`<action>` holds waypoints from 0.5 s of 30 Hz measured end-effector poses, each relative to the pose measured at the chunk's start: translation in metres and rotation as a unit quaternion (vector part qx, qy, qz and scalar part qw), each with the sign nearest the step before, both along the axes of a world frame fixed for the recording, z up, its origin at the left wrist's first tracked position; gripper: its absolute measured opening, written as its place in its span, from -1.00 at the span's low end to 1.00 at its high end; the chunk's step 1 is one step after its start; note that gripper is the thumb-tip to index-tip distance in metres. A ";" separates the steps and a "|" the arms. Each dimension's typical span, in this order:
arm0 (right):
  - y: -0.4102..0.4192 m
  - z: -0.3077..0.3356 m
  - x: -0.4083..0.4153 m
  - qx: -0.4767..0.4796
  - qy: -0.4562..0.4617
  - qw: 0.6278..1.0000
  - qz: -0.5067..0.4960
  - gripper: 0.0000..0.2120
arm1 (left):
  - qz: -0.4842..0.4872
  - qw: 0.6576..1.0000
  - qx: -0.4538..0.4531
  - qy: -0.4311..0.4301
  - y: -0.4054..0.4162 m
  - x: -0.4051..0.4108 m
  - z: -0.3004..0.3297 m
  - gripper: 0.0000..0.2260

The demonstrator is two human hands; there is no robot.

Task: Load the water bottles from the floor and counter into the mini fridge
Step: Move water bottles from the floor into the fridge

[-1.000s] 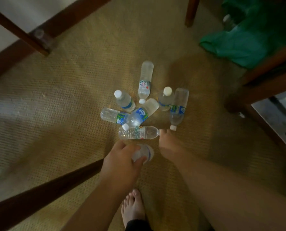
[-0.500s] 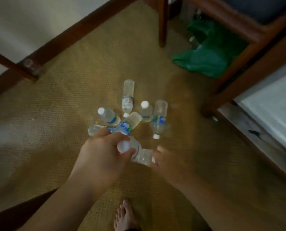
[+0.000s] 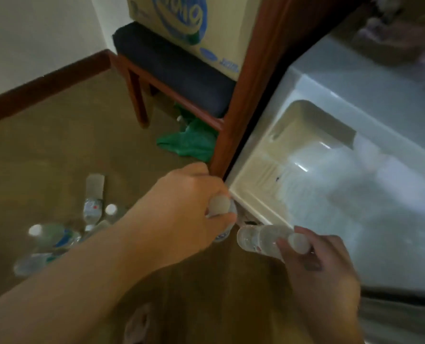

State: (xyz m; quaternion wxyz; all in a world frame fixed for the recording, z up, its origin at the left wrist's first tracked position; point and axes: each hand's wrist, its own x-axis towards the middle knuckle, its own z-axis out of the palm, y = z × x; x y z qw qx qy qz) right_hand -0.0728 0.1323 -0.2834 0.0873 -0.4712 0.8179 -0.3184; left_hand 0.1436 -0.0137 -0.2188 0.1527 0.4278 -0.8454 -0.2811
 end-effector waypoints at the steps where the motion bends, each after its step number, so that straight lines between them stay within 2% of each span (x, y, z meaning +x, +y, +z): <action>1: -0.003 -0.001 -0.013 -0.017 0.006 1.000 -0.021 -0.66 | -0.022 0.999 -0.020 0.016 -0.006 -0.016 -0.002 -0.79; 5: -0.019 -0.017 -0.068 -0.087 -0.005 0.991 -0.106 -0.64 | -0.116 0.988 -0.084 0.051 -0.027 -0.082 -0.016 -0.77; 8: -0.034 -0.030 -0.106 -0.146 0.005 0.978 -0.149 -0.69 | -0.144 0.981 -0.110 0.072 -0.039 -0.124 -0.034 -0.73; 15: -0.061 -0.091 -0.170 -0.242 0.035 0.947 -0.208 -0.71 | -0.199 0.962 -0.181 0.041 -0.058 -0.195 -0.077 -0.79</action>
